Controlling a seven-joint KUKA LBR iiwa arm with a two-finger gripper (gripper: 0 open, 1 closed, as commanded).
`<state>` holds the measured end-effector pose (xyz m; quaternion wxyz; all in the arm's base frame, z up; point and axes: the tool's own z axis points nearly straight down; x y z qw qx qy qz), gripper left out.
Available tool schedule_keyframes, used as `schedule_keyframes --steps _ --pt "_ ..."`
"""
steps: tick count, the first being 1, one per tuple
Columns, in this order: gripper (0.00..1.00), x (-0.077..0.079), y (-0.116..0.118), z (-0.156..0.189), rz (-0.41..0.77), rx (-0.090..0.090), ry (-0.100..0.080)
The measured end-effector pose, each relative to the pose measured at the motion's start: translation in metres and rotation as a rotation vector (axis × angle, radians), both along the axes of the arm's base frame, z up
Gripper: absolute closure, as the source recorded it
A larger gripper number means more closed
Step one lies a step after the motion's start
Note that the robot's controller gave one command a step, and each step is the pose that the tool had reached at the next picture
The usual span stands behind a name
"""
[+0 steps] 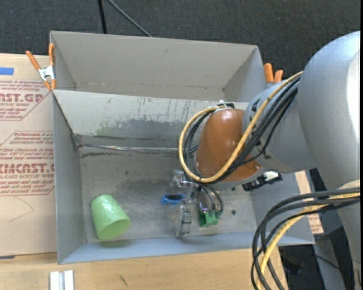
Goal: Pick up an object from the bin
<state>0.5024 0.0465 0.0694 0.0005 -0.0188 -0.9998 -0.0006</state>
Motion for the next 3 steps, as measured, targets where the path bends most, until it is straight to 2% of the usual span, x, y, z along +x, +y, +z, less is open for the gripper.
schedule_keyframes --steps 1,2,3 --pt "1.0 0.0 0.0 0.0 0.0 0.0 0.0" --pt "1.0 0.001 0.001 0.051 0.0 0.0 -0.005" --pt "1.0 0.003 0.001 0.132 0.001 0.001 -0.01"
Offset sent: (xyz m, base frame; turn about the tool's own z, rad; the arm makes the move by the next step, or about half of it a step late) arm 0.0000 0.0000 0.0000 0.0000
